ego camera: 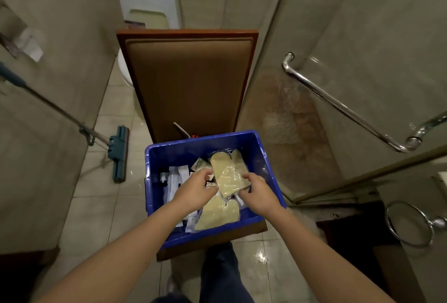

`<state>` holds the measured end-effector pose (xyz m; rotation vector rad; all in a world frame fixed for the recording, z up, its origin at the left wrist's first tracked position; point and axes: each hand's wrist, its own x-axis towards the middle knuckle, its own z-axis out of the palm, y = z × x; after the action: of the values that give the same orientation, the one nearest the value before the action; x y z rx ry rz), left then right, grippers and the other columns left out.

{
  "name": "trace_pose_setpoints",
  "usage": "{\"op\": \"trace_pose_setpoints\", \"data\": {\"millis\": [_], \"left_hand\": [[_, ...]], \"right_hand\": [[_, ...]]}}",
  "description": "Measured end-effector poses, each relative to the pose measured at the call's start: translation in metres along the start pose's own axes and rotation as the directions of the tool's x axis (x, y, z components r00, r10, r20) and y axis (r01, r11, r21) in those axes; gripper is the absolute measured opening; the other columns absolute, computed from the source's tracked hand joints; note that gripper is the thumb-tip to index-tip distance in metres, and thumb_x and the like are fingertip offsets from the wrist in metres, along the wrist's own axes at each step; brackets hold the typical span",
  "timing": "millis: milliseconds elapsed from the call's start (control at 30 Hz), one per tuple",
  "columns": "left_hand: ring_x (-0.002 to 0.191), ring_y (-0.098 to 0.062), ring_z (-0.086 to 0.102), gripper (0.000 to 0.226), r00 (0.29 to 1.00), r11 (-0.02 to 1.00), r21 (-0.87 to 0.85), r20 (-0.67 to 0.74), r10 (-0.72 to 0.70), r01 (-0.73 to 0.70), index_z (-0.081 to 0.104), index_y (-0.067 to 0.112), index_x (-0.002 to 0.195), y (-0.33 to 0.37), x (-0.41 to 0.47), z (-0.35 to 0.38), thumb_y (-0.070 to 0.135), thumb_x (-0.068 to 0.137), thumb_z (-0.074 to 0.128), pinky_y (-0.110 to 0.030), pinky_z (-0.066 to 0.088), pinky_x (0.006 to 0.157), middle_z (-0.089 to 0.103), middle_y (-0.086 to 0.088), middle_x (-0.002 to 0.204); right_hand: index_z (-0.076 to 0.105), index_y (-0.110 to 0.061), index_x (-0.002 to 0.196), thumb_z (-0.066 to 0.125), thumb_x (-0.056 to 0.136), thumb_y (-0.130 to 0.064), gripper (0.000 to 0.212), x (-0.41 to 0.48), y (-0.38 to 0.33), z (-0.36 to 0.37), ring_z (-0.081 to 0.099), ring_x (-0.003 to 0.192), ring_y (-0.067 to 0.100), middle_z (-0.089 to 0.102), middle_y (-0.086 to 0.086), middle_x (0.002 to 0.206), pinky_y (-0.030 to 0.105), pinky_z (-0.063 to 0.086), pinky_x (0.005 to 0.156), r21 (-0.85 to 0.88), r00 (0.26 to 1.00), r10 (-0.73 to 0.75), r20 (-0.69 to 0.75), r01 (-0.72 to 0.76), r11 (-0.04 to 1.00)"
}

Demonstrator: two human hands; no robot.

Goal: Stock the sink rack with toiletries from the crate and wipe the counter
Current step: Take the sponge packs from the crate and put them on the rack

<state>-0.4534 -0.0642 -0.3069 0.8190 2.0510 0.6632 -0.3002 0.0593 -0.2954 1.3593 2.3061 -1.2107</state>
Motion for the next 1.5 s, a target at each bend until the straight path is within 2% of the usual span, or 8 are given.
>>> {"op": "trace_pose_setpoints", "data": {"millis": [100,267,467,733,1033,1300,1367,1500], "left_hand": [[0.123,-0.013,0.05,0.054,0.998,0.998,-0.004,0.005,-0.07,0.07,0.04,0.025,0.141,-0.004,0.023,0.013,0.035,0.091,0.059,-0.031,0.045,0.094,0.048,0.005,0.14],[0.121,-0.016,0.052,0.056,0.973,0.969,-0.088,0.041,-0.229,0.231,0.041,0.02,0.141,-0.018,0.063,0.038,0.031,0.09,0.061,-0.036,0.045,0.1,0.051,0.0,0.137],[0.114,-0.02,0.055,0.057,0.912,0.912,-0.078,0.116,-0.394,0.404,0.041,0.023,0.14,-0.05,0.085,0.075,0.034,0.088,0.062,-0.039,0.048,0.096,0.052,0.001,0.132],[0.118,-0.023,0.053,0.059,0.826,0.851,0.061,0.217,-0.521,0.521,0.038,0.019,0.143,-0.093,0.095,0.115,0.034,0.089,0.058,-0.039,0.048,0.096,0.044,-0.003,0.142],[0.113,-0.028,0.053,0.056,0.766,0.799,0.177,0.226,-0.601,0.575,0.038,0.019,0.141,-0.114,0.095,0.136,0.034,0.089,0.055,-0.04,0.048,0.09,0.038,-0.005,0.14],[0.111,-0.028,0.052,0.061,0.762,0.771,0.12,0.123,-0.636,0.625,0.036,0.02,0.14,-0.108,0.086,0.127,0.027,0.087,0.063,-0.033,0.043,0.074,0.035,-0.008,0.138],[0.115,-0.03,0.051,0.064,0.754,0.76,0.097,0.097,-0.65,0.643,0.032,0.018,0.143,-0.102,0.085,0.119,0.028,0.087,0.062,-0.033,0.041,0.075,0.037,-0.01,0.14],[0.114,-0.03,0.054,0.067,0.752,0.755,0.052,0.069,-0.656,0.654,0.026,0.016,0.146,-0.092,0.084,0.1,0.031,0.089,0.058,-0.032,0.043,0.077,0.048,-0.009,0.135]], "right_hand": [[0.042,-0.023,0.142,0.059,0.09,-0.021,0.055,0.028,0.012,0.0,0.056,0.108,0.016,0.041,0.0,0.145,0.031,0.048,0.086,0.011,0.998,0.014,0.054,-0.015,1.0],[0.04,-0.018,0.143,0.057,0.092,-0.022,0.054,0.081,0.038,0.002,0.054,0.096,0.016,0.047,0.004,0.131,0.031,0.045,0.081,-0.024,0.974,0.105,0.199,-0.102,0.995],[0.042,-0.015,0.141,0.061,0.089,-0.022,0.056,0.119,0.066,0.029,0.053,0.115,0.025,0.043,0.009,0.14,0.035,0.047,0.092,-0.107,0.916,0.168,0.364,-0.138,0.985],[0.035,-0.021,0.144,0.056,0.091,-0.028,0.057,0.146,0.098,0.066,0.055,0.102,0.025,0.053,0.008,0.125,0.032,0.045,0.078,-0.201,0.789,0.334,0.515,-0.267,0.942],[0.025,-0.024,0.153,0.055,0.092,-0.033,0.068,0.146,0.107,0.103,0.034,0.14,0.03,0.034,0.005,0.156,0.046,0.026,0.116,-0.295,0.666,0.401,0.629,-0.273,0.916],[0.062,-0.01,0.111,0.059,0.084,-0.008,0.028,0.141,0.095,0.102,0.058,0.1,0.022,0.059,0.004,0.105,0.034,0.05,0.087,-0.099,0.803,0.387,0.453,-0.387,0.917],[0.06,-0.009,0.087,0.057,0.082,-0.006,0.007,0.141,0.086,0.096,0.055,0.083,0.02,0.055,0.006,0.086,0.032,0.048,0.074,-0.047,0.826,0.365,0.43,-0.383,0.922],[0.051,-0.015,0.076,0.051,0.08,-0.007,0.009,0.139,0.061,0.082,0.047,0.071,0.017,0.047,0.003,0.075,0.027,0.04,0.063,-0.007,0.843,0.341,0.416,-0.372,0.928]]}}
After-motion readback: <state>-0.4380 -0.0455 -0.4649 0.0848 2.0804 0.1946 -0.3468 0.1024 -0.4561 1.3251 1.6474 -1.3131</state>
